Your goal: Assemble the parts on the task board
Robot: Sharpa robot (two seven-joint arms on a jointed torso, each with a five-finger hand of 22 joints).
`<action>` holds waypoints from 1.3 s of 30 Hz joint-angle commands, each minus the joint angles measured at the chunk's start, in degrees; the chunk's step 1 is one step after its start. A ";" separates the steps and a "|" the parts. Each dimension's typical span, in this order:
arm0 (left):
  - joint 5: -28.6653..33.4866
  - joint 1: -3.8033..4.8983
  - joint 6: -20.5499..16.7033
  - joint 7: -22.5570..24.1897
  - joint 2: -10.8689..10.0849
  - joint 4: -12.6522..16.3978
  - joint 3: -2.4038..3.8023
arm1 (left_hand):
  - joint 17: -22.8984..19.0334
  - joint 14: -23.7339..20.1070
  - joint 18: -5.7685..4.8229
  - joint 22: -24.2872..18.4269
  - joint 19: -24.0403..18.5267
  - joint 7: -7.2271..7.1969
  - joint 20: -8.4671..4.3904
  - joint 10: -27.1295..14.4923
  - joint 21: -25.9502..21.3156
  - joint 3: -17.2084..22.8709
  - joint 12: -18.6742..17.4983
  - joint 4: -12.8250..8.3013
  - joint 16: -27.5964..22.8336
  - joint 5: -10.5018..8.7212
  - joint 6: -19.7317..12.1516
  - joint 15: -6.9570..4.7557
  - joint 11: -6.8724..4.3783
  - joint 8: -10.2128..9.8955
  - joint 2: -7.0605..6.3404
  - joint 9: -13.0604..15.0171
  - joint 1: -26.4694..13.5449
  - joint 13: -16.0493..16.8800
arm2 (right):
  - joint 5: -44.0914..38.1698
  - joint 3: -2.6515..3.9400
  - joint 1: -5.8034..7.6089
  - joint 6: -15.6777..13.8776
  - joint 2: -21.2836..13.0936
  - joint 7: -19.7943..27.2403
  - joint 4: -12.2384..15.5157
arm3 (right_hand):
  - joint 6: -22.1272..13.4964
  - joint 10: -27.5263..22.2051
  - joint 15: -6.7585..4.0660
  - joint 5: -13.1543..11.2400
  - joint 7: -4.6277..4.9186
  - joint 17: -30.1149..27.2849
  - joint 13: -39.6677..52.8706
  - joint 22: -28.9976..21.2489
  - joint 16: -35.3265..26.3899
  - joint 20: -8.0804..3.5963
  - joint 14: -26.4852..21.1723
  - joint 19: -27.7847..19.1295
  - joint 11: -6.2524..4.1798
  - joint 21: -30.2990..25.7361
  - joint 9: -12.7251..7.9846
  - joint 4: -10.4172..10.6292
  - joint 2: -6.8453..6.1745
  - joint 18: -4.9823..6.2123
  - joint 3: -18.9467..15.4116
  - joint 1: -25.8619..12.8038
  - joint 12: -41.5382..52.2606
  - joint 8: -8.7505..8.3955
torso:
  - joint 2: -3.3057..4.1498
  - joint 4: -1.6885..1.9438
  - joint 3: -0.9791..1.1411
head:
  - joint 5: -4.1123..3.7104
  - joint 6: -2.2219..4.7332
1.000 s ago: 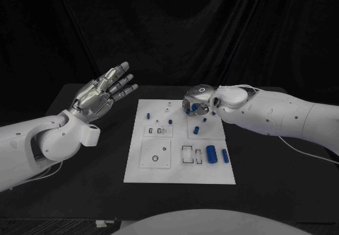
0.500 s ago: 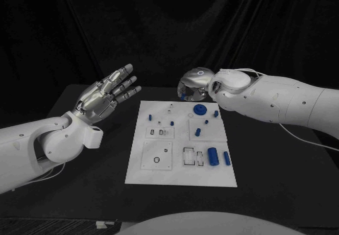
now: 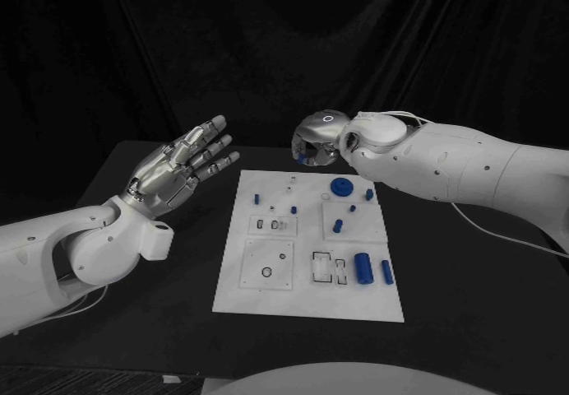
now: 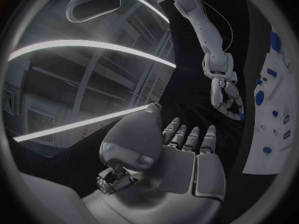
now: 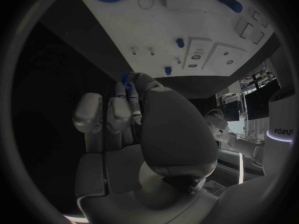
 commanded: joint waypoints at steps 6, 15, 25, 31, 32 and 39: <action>-0.04 -0.02 -0.52 2.38 0.18 -0.10 0.05 | 0.04 0.36 2.20 0.04 0.58 0.21 0.26 0.39 0.39 1.61 0.86 -0.51 0.52 1.14 0.48 0.11 0.58 1.01 -0.08 0.85 0.70 0.32 | 1.46 0.04 -0.16 2.91 1.37 -1.40 -1.76 | 0.45 3.44 0.08 -0.86 0.70 1.28 1.60 1.30 1.12 -0.01 0.16 0.53 -0.80 1.57 2.91 -0.52 0.56 -2.29 2.48 0.29 0.21 0.61 | 1.64 1.88 -0.03 | -2.20 1.29; -0.04 -0.02 -0.21 2.33 0.23 0.28 0.05 | 0.04 0.35 2.20 0.04 0.59 0.33 0.27 0.36 0.39 1.66 0.87 -0.52 0.53 1.25 0.45 0.10 0.61 1.00 -0.05 0.85 0.74 0.31 | 1.68 0.04 -0.58 3.97 2.16 -1.55 -2.69 | 0.27 3.39 0.14 -0.97 0.76 1.32 1.54 1.47 1.11 0.04 0.10 0.52 -0.74 1.64 2.94 -0.52 0.57 -2.32 2.58 0.24 -0.07 0.40 | 1.82 2.26 -0.11 | -2.49 1.58; -0.04 -0.02 -0.22 2.29 0.19 0.13 0.05 | 0.07 0.38 2.21 0.07 0.65 0.48 0.30 0.36 0.45 1.73 0.91 -0.53 0.59 1.36 0.53 0.14 0.62 1.01 -0.02 0.86 0.78 0.32 | 1.70 0.04 -0.87 4.25 1.83 -2.13 -2.33 | 0.16 3.38 0.20 -1.11 0.84 1.30 1.51 1.64 1.07 0.08 0.03 0.51 -0.66 1.71 2.98 -0.54 0.65 -2.35 2.69 0.24 -0.30 0.23 | 1.75 2.12 -0.18 | -2.41 1.31; -0.04 -0.02 -0.17 2.29 0.27 0.00 0.05 | 0.07 0.38 2.21 0.07 0.65 0.48 0.30 0.36 0.45 1.73 0.91 -0.53 0.59 1.36 0.53 0.14 0.62 1.01 -0.02 0.86 0.78 0.32 | 1.70 0.04 -0.91 4.60 1.69 -2.42 -2.34 | 0.04 3.36 0.25 -1.19 0.92 1.32 1.48 1.69 1.06 0.13 -0.02 0.45 -0.58 1.70 3.01 -0.61 0.73 -2.35 2.82 0.32 -0.52 0.07 | 1.70 2.19 -0.10 | -2.37 1.23; -0.04 -0.02 -0.17 2.30 0.27 -0.02 0.05 | 0.07 0.38 2.21 0.07 0.65 0.48 0.30 0.36 0.45 1.73 0.91 -0.53 0.59 1.36 0.53 0.14 0.62 1.01 -0.02 0.86 0.78 0.32 | 1.70 0.04 -0.92 4.71 1.69 -2.46 -2.38 | 0.04 3.36 0.25 -1.19 0.92 1.32 1.48 1.69 1.06 0.13 -0.02 0.45 -0.58 1.70 3.01 -0.61 0.73 -2.35 2.82 0.32 -0.52 0.07 | 1.69 2.18 -0.09 | -2.36 1.20; -0.04 -0.02 -0.13 2.33 0.38 -0.13 0.05 | 0.07 0.38 2.21 0.07 0.65 0.48 0.30 0.36 0.45 1.73 0.91 -0.53 0.59 1.36 0.53 0.14 0.62 1.01 -0.02 0.86 0.78 0.32 | 1.70 0.04 -1.14 5.39 1.68 -2.62 -2.67 | -0.10 3.30 0.30 -1.22 0.97 1.24 1.45 1.74 0.99 0.18 -0.09 0.39 -0.52 1.70 3.03 -0.66 0.77 -2.35 2.93 0.36 -0.76 -0.11 | 1.59 2.13 -0.21 | -2.30 0.94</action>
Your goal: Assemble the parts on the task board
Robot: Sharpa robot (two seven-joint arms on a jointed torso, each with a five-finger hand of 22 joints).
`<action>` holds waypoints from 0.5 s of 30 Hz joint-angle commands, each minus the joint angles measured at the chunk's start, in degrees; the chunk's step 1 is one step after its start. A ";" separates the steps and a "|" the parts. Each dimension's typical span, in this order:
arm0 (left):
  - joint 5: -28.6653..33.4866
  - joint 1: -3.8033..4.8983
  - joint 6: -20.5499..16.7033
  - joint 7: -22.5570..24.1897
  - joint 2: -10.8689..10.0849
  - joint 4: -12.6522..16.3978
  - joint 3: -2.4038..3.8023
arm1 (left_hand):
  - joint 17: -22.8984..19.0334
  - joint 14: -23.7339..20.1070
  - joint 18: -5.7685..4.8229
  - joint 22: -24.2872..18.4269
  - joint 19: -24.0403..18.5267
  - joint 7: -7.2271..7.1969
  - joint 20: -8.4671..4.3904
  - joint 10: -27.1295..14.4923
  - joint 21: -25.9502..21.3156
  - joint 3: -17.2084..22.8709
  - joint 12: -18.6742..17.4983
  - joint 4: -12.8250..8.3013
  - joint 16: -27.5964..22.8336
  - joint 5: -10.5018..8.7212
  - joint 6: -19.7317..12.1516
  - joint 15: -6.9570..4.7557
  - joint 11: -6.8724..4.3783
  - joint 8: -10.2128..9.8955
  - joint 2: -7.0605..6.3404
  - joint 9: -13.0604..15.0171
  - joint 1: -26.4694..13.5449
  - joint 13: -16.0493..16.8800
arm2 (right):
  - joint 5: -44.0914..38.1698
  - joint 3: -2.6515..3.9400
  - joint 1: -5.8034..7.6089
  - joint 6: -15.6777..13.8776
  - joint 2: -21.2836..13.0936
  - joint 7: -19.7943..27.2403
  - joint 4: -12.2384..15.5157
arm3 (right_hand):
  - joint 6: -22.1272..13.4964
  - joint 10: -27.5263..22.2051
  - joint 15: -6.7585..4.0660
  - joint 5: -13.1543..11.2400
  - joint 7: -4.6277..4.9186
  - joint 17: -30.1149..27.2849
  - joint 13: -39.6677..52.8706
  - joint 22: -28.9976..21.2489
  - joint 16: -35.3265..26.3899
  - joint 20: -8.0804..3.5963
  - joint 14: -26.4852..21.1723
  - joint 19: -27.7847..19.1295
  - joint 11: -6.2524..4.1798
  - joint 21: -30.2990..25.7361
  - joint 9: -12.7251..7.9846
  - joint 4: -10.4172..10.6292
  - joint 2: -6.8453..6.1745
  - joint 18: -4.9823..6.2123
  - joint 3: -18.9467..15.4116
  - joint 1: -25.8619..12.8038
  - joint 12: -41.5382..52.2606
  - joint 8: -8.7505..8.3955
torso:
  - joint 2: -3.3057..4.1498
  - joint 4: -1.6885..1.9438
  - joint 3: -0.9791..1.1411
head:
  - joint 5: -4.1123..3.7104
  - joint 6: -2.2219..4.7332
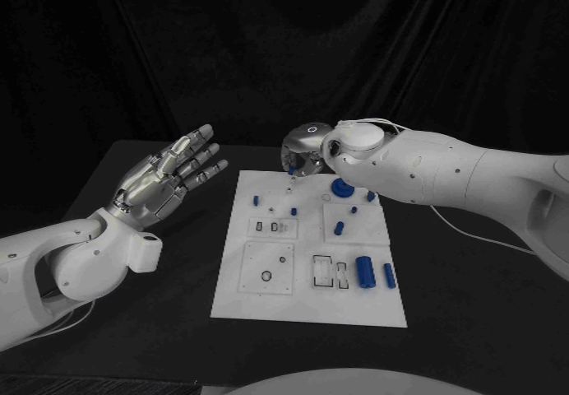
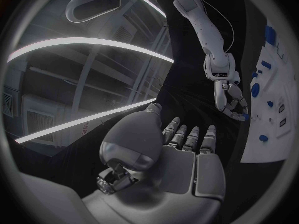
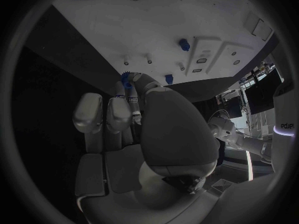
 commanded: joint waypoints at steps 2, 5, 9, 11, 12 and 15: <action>-0.04 -0.02 0.18 2.33 0.18 0.00 0.06 | 0.07 0.38 2.21 0.03 0.64 -0.02 0.30 0.29 0.45 1.73 0.91 -0.53 0.59 0.69 0.04 0.14 0.53 1.01 -0.02 0.84 0.78 0.24 | -0.04 0.04 -0.41 1.13 0.02 -1.46 -0.34 | 0.48 3.07 0.30 -0.56 0.38 0.98 1.43 1.18 0.97 0.07 -0.11 0.30 -0.69 1.71 2.16 -0.67 0.79 -2.35 2.96 0.38 0.15 -0.15 | -0.07 0.02 -0.05 | 0.02 -0.11; -0.04 -0.02 0.21 2.29 0.21 -0.02 0.06 | 0.08 0.39 2.22 0.05 0.69 0.07 0.36 0.29 0.49 1.81 0.95 -0.53 0.64 0.79 0.10 0.21 0.55 1.02 0.03 0.85 0.82 0.25 | -0.04 0.04 -0.69 1.33 0.30 -1.40 -0.85 | 0.45 3.06 0.31 -0.56 0.38 0.98 1.42 1.14 0.96 0.08 -0.13 0.26 -0.68 1.67 2.16 -0.67 0.80 -2.34 2.98 0.38 0.11 -0.18 | -0.09 0.01 -0.05 | 0.11 -0.27; -0.04 -0.02 0.23 2.21 0.22 -0.05 0.06 | 0.08 0.39 2.22 0.05 0.69 0.07 0.36 0.29 0.49 1.81 0.95 -0.53 0.64 0.79 0.10 0.21 0.55 1.02 0.03 0.85 0.82 0.25 | -0.04 0.04 -1.00 1.30 0.64 -1.34 -1.50 | 0.44 3.05 0.32 -0.56 0.39 0.89 1.42 1.12 0.91 0.09 -0.16 0.23 -0.67 1.65 2.17 -0.68 0.82 -2.34 2.99 0.38 0.08 -0.20 | -0.10 0.03 -0.06 | 0.14 -0.37; -0.04 -0.02 0.23 2.18 0.22 -0.06 0.06 | 0.08 0.39 2.22 0.05 0.70 0.08 0.37 0.29 0.49 1.83 0.96 -0.54 0.64 0.82 0.12 0.23 0.57 1.02 0.04 0.85 0.84 0.25 | -0.04 0.04 -1.12 1.30 0.80 -1.35 -1.82 | 0.44 3.05 0.32 -0.56 0.39 0.89 1.42 1.12 0.91 0.09 -0.16 0.23 -0.67 1.65 2.17 -0.68 0.82 -2.34 2.99 0.38 0.08 -0.20 | -0.12 0.03 -0.06 | 0.16 -0.49; -0.04 -0.02 0.24 2.15 0.22 -0.06 0.06 | 0.09 0.40 2.22 0.07 0.73 0.09 0.39 0.30 0.52 1.84 0.97 -0.54 0.66 0.83 0.14 0.24 0.57 1.02 0.04 0.86 0.84 0.26 | -0.04 0.04 -1.18 1.31 0.88 -1.37 -2.01 | 0.44 3.05 0.32 -0.56 0.39 0.89 1.42 1.12 0.91 0.09 -0.16 0.23 -0.67 1.65 2.17 -0.68 0.82 -2.34 2.99 0.38 0.08 -0.20 | -0.13 0.03 -0.07 | 0.17 -0.54; -0.04 -0.02 0.29 2.05 0.25 -0.18 0.06 | 0.09 0.40 2.22 0.07 0.73 0.09 0.39 0.30 0.52 1.84 0.97 -0.54 0.66 0.83 0.14 0.24 0.57 1.02 0.04 0.86 0.84 0.26 | -0.04 0.04 -1.32 1.26 1.05 -1.45 -2.41 | 0.41 3.04 0.34 -0.56 0.40 0.89 1.41 1.20 0.90 0.10 -0.18 0.24 -0.66 1.69 2.18 -0.69 0.85 -2.35 3.03 0.40 0.02 -0.25 | -0.15 0.01 -0.08 | 0.13 -0.67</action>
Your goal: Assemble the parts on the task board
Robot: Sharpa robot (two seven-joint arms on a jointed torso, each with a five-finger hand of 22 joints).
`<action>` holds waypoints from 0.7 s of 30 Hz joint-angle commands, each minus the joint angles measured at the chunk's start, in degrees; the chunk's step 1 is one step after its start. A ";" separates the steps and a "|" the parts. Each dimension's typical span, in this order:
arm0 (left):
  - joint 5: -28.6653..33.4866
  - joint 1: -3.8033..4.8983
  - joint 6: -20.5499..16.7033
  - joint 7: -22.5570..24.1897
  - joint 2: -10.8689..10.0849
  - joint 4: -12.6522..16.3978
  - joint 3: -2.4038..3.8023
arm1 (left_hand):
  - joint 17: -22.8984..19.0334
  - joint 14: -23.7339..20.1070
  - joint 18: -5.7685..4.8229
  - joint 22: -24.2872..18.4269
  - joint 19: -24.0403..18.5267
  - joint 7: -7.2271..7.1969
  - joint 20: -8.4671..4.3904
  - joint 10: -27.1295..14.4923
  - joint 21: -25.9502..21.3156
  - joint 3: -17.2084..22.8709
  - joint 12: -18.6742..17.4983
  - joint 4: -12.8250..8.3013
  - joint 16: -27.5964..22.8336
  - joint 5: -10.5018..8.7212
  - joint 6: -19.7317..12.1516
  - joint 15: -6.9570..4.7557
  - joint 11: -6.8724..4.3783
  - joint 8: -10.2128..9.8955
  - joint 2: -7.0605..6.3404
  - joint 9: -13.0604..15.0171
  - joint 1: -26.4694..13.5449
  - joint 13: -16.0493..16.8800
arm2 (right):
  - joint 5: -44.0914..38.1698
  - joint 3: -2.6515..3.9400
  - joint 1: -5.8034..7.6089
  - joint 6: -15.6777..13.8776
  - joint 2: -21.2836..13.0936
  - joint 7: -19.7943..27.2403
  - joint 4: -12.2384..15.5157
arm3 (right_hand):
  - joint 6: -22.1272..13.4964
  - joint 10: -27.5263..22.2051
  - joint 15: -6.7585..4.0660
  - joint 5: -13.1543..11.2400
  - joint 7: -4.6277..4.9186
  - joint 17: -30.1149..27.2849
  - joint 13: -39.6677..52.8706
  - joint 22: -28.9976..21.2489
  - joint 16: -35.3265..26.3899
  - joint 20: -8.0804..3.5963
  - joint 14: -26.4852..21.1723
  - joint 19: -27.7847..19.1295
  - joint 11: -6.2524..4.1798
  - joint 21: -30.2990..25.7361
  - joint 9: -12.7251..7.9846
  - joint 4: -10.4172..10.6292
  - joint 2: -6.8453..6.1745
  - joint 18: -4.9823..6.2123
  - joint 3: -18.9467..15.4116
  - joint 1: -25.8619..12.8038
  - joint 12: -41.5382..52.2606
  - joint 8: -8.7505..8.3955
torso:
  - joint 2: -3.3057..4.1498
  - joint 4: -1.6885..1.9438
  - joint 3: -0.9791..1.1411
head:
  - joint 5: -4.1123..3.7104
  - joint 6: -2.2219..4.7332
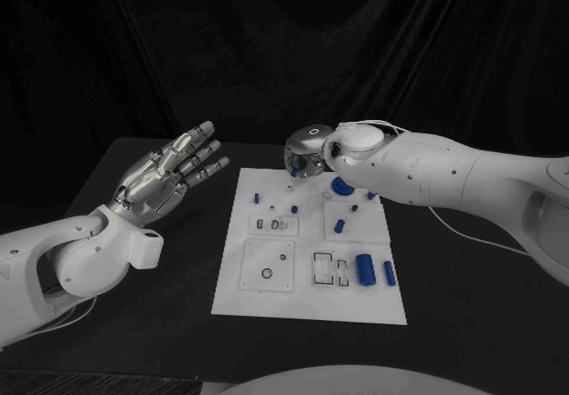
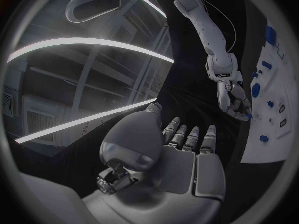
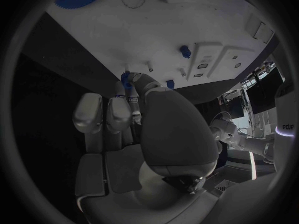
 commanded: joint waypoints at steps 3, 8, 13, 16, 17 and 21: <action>-0.04 -0.02 0.30 2.04 0.18 -0.21 0.06 | 0.09 0.40 2.22 0.11 0.44 0.08 0.09 0.28 0.52 1.84 0.97 -0.54 0.66 0.83 0.13 0.23 0.56 1.02 -0.18 0.85 0.62 0.31 | -0.08 0.04 -0.29 0.36 0.23 -1.30 -0.63 | 0.39 2.60 0.35 -0.29 0.41 0.95 1.42 1.12 0.92 0.11 -0.19 0.28 -0.88 1.75 2.04 -0.15 0.87 -2.37 2.50 0.40 0.55 -0.22 | -0.02 0.03 -0.03 | -0.04 -0.21; -0.04 -0.02 0.34 2.05 0.17 -0.28 0.06 | 0.10 0.42 2.23 0.13 0.48 0.08 0.17 0.27 0.55 1.92 0.99 -0.53 0.71 0.89 0.09 0.35 0.59 1.01 -0.15 0.84 0.65 0.31 | -0.08 0.04 -0.45 0.41 0.40 -1.42 -0.90 | 0.32 2.56 0.38 -0.30 0.43 0.90 1.41 1.21 0.88 0.14 -0.25 0.27 -0.85 1.79 2.06 -0.15 0.87 -2.39 2.53 0.38 0.44 -0.30 | -0.06 0.08 -0.04 | -0.01 -0.42; -0.04 -0.02 0.41 2.00 0.17 -0.29 0.05 | 0.10 0.42 2.23 0.13 0.48 0.08 0.17 0.27 0.55 1.92 0.99 -0.53 0.71 0.89 0.09 0.35 0.59 1.01 -0.15 0.84 0.65 0.31 | -0.08 0.04 -0.68 0.64 0.65 -1.47 -1.12 | 0.29 2.56 0.39 -0.30 0.43 0.93 1.41 1.28 0.89 0.15 -0.27 0.28 -0.86 1.83 2.06 -0.16 0.88 -2.40 2.55 0.39 0.39 -0.34 | -0.08 0.01 -0.08 | 0.02 -0.62; -0.04 -0.02 0.43 1.98 0.19 -0.30 0.05 | 0.12 0.44 2.23 0.14 0.52 0.06 0.23 0.25 0.57 1.98 1.01 -0.53 0.75 0.93 0.07 0.47 0.60 1.00 -0.12 0.84 0.68 0.31 | -0.08 0.04 -0.92 0.73 0.84 -1.41 -1.27 | 0.19 2.51 0.41 -0.32 0.42 0.89 1.41 1.32 0.86 0.18 -0.33 0.23 -0.85 1.82 2.07 -0.18 0.88 -2.40 2.58 0.37 0.27 -0.46 | -0.09 0.01 -0.08 | 0.05 -0.74; -0.04 -0.02 0.44 1.97 0.19 -0.31 0.05 | 0.12 0.44 2.23 0.14 0.52 0.06 0.23 0.25 0.57 1.98 1.01 -0.53 0.75 0.93 0.07 0.47 0.60 1.00 -0.12 0.84 0.68 0.31 | -0.08 0.04 -0.97 0.74 0.88 -1.40 -1.31 | 0.18 2.50 0.42 -0.33 0.42 0.79 1.41 1.25 0.79 0.18 -0.36 0.19 -0.85 1.77 2.07 -0.18 0.88 -2.38 2.58 0.37 0.26 -0.47 | -0.10 0.00 -0.07 | 0.07 -0.77; -0.04 -0.02 0.49 1.91 0.21 -0.35 0.05 | 0.12 0.44 2.23 0.14 0.52 0.06 0.23 0.25 0.57 1.98 1.01 -0.53 0.75 0.93 0.07 0.47 0.60 1.00 -0.12 0.84 0.68 0.31 | -0.08 0.04 -1.18 0.86 1.09 -1.37 -1.57 | 0.04 2.42 0.45 -0.35 0.40 0.57 1.41 1.12 0.63 0.22 -0.52 -0.01 -0.85 1.62 2.08 -0.25 0.88 -2.34 2.64 0.39 0.07 -0.65 | -0.11 0.02 -0.05 | 0.10 -0.94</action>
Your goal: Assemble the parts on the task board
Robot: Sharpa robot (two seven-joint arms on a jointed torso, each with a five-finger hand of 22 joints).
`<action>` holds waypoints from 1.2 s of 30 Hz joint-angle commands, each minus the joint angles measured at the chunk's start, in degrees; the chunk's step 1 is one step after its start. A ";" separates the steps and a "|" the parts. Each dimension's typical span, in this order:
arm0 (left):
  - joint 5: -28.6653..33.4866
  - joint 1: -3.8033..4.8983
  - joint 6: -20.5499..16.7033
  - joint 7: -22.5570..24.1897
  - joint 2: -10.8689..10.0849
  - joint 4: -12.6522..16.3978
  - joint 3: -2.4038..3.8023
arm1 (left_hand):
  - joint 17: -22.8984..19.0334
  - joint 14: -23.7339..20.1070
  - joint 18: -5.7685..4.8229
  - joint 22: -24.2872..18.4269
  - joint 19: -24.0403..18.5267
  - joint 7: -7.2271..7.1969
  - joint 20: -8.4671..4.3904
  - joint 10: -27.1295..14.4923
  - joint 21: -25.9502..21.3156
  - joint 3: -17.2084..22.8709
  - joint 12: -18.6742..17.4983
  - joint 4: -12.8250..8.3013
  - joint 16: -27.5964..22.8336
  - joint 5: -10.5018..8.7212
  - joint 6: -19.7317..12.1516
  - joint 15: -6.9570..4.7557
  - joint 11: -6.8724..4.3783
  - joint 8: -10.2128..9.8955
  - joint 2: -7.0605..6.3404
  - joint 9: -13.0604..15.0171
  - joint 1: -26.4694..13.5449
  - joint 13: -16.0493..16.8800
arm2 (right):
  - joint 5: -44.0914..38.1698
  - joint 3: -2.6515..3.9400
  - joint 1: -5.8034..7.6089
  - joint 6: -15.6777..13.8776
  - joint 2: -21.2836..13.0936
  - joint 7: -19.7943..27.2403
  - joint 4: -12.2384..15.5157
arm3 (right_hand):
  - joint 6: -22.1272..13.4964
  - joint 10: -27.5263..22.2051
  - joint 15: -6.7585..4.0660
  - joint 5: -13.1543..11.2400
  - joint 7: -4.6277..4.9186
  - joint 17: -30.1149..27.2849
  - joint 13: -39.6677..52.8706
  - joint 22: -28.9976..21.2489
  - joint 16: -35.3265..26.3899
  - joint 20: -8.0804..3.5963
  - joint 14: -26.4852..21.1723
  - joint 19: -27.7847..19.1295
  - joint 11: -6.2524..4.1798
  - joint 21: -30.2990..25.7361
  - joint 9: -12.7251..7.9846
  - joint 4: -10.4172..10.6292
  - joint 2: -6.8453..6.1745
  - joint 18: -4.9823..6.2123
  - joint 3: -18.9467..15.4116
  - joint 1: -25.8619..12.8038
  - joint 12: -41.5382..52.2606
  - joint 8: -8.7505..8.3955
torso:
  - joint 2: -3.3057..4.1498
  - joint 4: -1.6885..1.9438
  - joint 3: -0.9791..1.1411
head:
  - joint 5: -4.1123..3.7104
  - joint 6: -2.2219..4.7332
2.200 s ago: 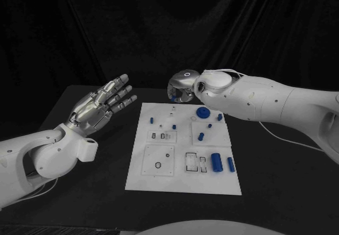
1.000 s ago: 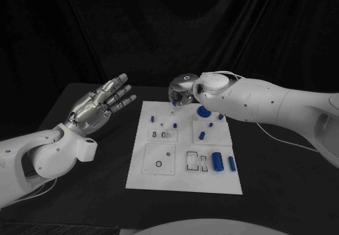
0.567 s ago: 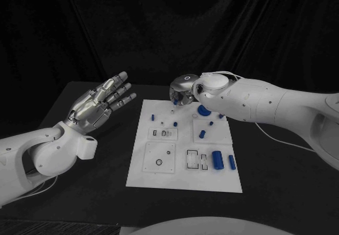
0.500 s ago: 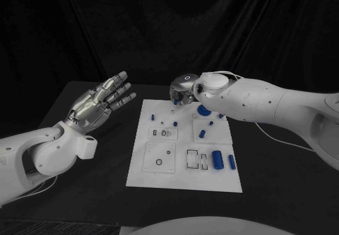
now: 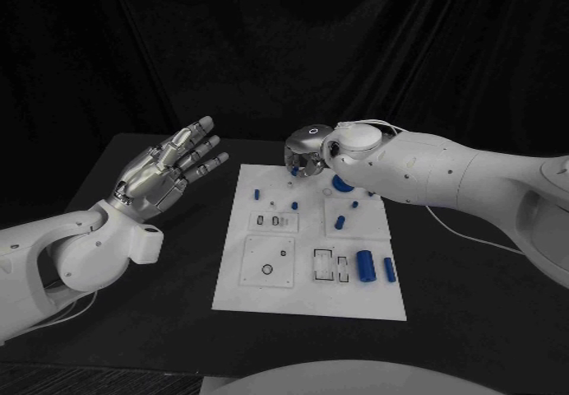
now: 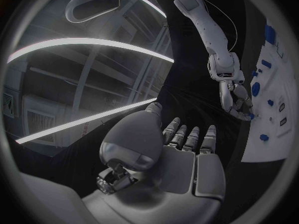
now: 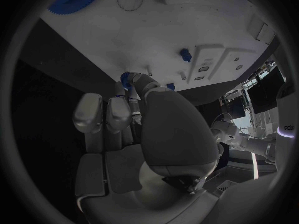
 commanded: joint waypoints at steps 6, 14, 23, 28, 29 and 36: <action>-0.04 -0.03 0.54 1.79 0.09 0.03 0.05 | 0.13 0.46 2.23 0.11 0.54 0.48 0.37 0.24 0.59 2.14 1.08 -0.48 0.81 0.98 0.52 0.61 0.57 1.08 -0.09 0.90 0.71 0.24 | -0.10 0.02 -0.40 0.76 0.24 -1.14 -0.44 | -0.34 1.99 0.13 -0.20 0.38 0.11 1.39 0.75 0.28 0.30 -0.48 -0.44 -0.87 1.27 1.53 -0.29 0.85 -2.24 2.73 0.28 -0.32 -0.71 | -0.03 0.00 0.02 | 0.06 -0.26; -0.04 -0.03 0.58 1.63 0.12 -0.03 0.05 | 0.13 0.45 2.22 0.12 0.56 0.70 0.43 0.25 0.60 2.22 1.14 -0.46 0.82 1.00 0.69 0.65 0.63 1.11 -0.07 0.92 0.72 0.25 | -0.10 0.02 -0.46 2.18 0.15 -2.76 -0.29 | -5.14 -3.08 0.78 -3.76 -0.52 -1.84 0.80 -0.37 -1.24 0.85 -2.39 -2.44 -0.27 -0.33 0.39 -0.11 0.04 -1.90 3.11 -0.58 -3.55 -4.31 | -0.06 0.00 0.00 | 0.02 -0.55; -0.04 -0.03 0.58 1.45 0.09 -0.19 0.05 | 0.13 0.46 2.22 0.12 0.57 0.76 0.45 0.25 0.60 2.26 1.16 -0.46 0.85 1.03 0.71 0.65 0.68 1.12 -0.06 0.93 0.74 0.25 | -0.10 0.02 -0.46 0.65 -0.47 -5.03 0.10 | -25.36 -20.45 2.08 -8.68 -6.73 -6.51 -0.83 -3.32 -4.22 2.32 -7.38 -7.17 0.80 -5.28 -8.33 -0.51 -0.30 -0.82 -3.10 -0.47 -10.28 -7.24 | -0.08 -0.05 -0.02 | 0.14 -0.62; -0.04 -0.03 0.62 1.41 0.03 -0.30 0.05 | 0.13 0.45 2.22 0.12 0.56 0.80 0.47 0.25 0.59 2.31 1.17 -0.46 0.83 1.06 0.71 0.65 0.73 1.12 -0.04 0.92 0.76 0.26 | -0.10 0.02 -0.33 -4.73 -2.13 -4.09 1.72 | -29.19 -22.48 2.16 -9.91 -7.70 -7.77 -0.73 -3.93 -4.97 2.44 -8.57 -8.19 0.71 -6.66 -10.63 0.85 -0.05 -0.57 -5.99 0.43 -10.01 -7.47 | -0.08 -0.05 -0.01 | 0.13 -0.29; -0.04 -0.03 0.63 1.41 0.03 -0.32 0.05 | 0.13 0.45 2.22 0.12 0.56 0.80 0.47 0.25 0.59 2.31 1.17 -0.46 0.83 1.06 0.71 0.65 0.73 1.12 -0.04 0.92 0.76 0.26 | -0.09 0.02 -0.24 -5.70 -2.62 -4.01 2.32 | -28.95 -22.44 2.18 -10.02 -7.60 -7.92 -0.66 -3.97 -5.04 2.45 -8.67 -8.28 0.71 -6.80 -10.69 1.18 0.04 -0.55 -6.31 0.50 -9.78 -7.39 | -0.09 -0.06 0.00 | 0.18 -0.18; -0.04 -0.04 0.59 1.29 -0.12 -0.49 0.05 | 0.13 0.44 2.22 0.12 0.58 0.72 0.51 0.18 0.61 2.44 1.16 -0.48 0.84 1.11 0.52 0.69 0.80 1.07 -0.03 0.89 0.82 0.24 | 2.55 0.01 2.29 -10.97 -11.13 -4.16 12.48 | -20.76 -17.05 2.46 -10.05 -5.23 -7.32 1.13 -4.49 -4.02 2.69 -8.01 -8.37 1.38 -8.17 -9.88 2.76 1.48 -0.24 -7.20 1.28 -4.17 -5.81 | -0.13 -0.07 -0.01 | 0.54 0.24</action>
